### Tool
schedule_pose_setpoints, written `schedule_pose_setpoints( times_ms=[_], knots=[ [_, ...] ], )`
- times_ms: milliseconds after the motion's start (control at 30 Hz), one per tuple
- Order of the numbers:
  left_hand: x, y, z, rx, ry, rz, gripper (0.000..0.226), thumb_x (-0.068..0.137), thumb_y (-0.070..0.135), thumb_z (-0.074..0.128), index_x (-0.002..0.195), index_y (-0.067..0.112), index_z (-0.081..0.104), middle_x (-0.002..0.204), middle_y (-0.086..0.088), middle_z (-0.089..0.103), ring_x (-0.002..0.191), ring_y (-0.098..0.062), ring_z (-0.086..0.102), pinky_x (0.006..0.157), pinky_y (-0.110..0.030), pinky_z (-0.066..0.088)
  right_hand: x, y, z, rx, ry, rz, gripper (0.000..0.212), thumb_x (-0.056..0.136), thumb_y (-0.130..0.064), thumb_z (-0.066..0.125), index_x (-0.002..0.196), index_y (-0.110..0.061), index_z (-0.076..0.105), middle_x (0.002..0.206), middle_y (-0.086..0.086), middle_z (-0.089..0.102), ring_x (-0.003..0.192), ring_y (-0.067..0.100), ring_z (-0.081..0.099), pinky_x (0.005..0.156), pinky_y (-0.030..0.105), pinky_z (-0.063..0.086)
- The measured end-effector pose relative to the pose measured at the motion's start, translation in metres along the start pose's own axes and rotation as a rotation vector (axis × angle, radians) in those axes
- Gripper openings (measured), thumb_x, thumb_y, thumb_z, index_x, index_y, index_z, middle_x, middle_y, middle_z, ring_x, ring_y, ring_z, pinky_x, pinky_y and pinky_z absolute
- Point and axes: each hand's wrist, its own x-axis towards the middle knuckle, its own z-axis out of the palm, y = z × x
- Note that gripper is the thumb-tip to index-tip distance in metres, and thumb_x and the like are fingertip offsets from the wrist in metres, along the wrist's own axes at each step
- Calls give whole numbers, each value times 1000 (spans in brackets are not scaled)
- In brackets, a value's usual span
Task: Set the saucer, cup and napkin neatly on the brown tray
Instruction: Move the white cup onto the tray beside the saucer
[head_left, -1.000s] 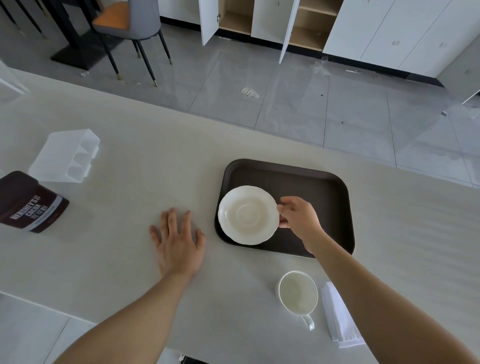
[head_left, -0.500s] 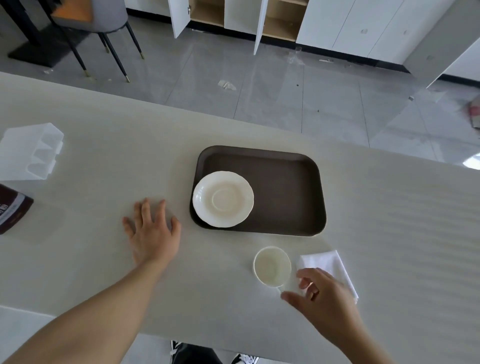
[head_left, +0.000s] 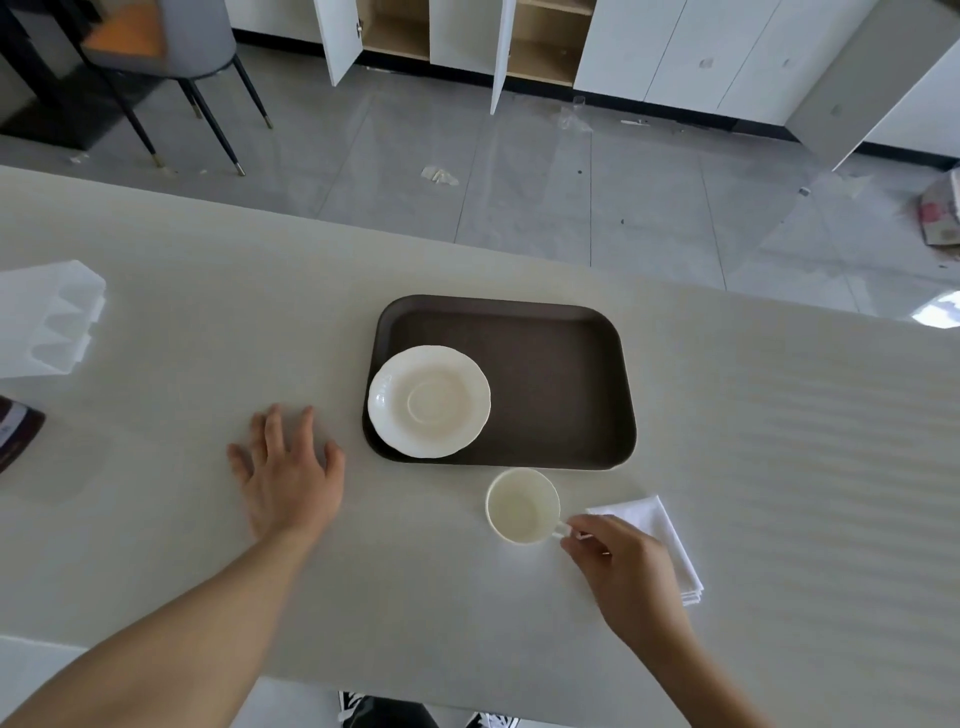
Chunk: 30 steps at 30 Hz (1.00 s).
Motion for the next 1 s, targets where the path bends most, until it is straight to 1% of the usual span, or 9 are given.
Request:
schedule_pose_setpoints(
  times_ms=[200, 367, 533, 600, 733, 800, 900, 967, 1000],
  knots=[
    [0, 1, -1, 4, -17, -12, 61, 86, 43, 35, 141, 17, 47, 154, -16, 34, 147, -33, 21, 118, -59, 10, 22, -1, -7, 17, 51, -105, 11, 81, -4, 80, 89, -10, 76, 83, -8, 73, 71, 5, 59, 71, 0, 40],
    [0, 1, -1, -2, -14, -6, 61, 86, 42, 36, 140, 17, 47, 154, -16, 34, 147, -34, 21, 118, -60, 10, 42, -4, -13, 102, 69, -90, 14, 83, -6, 78, 94, -14, 77, 83, -15, 69, 77, -1, 63, 68, 6, 44],
    [-1, 0, 0, 3, 4, 3, 60, 85, 41, 38, 139, 17, 48, 152, -17, 36, 146, -35, 23, 116, -61, 13, 77, -7, -20, 144, 91, -120, 15, 87, -3, 74, 96, -15, 76, 84, -6, 73, 81, 5, 66, 65, 8, 47],
    [0, -1, 1, 4, 3, 1, 60, 85, 41, 37, 139, 17, 48, 152, -16, 36, 146, -34, 24, 116, -61, 13, 92, -5, -20, 119, 99, -116, 15, 88, -3, 73, 96, -15, 77, 82, -2, 73, 78, 9, 65, 64, 10, 48],
    [1, -2, 3, 10, -2, -4, 60, 86, 43, 37, 139, 19, 48, 153, -15, 36, 146, -33, 23, 117, -60, 12, 120, 1, -20, 37, 83, -135, 13, 88, -2, 72, 96, -11, 77, 80, 3, 73, 68, 13, 60, 62, 5, 42],
    [1, -3, 4, 11, -2, -4, 59, 86, 43, 36, 139, 19, 47, 153, -14, 36, 146, -33, 23, 117, -60, 12, 129, 4, -18, 33, 61, -129, 15, 88, -2, 71, 96, -12, 77, 80, 3, 74, 69, 19, 63, 64, 10, 45],
    [0, -3, 4, 13, 5, -5, 59, 85, 43, 36, 139, 20, 47, 152, -14, 36, 146, -33, 23, 117, -59, 12, 138, 8, -14, 89, 1, -75, 15, 90, -3, 70, 98, -14, 77, 82, 3, 75, 76, 23, 69, 71, 28, 54],
    [1, -2, 4, 11, 6, -12, 59, 85, 42, 37, 139, 20, 47, 153, -14, 36, 147, -33, 23, 117, -58, 12, 143, 11, -11, 140, -49, -45, 15, 91, -3, 68, 97, -14, 76, 84, 4, 76, 79, 20, 72, 74, 27, 55],
    [1, -2, 3, 12, 7, -13, 59, 85, 42, 37, 139, 20, 47, 153, -15, 36, 147, -33, 23, 117, -58, 12, 146, 12, -10, 169, -71, -28, 15, 91, -4, 67, 98, -15, 76, 85, 4, 76, 78, 16, 73, 73, 22, 55]
  ],
)
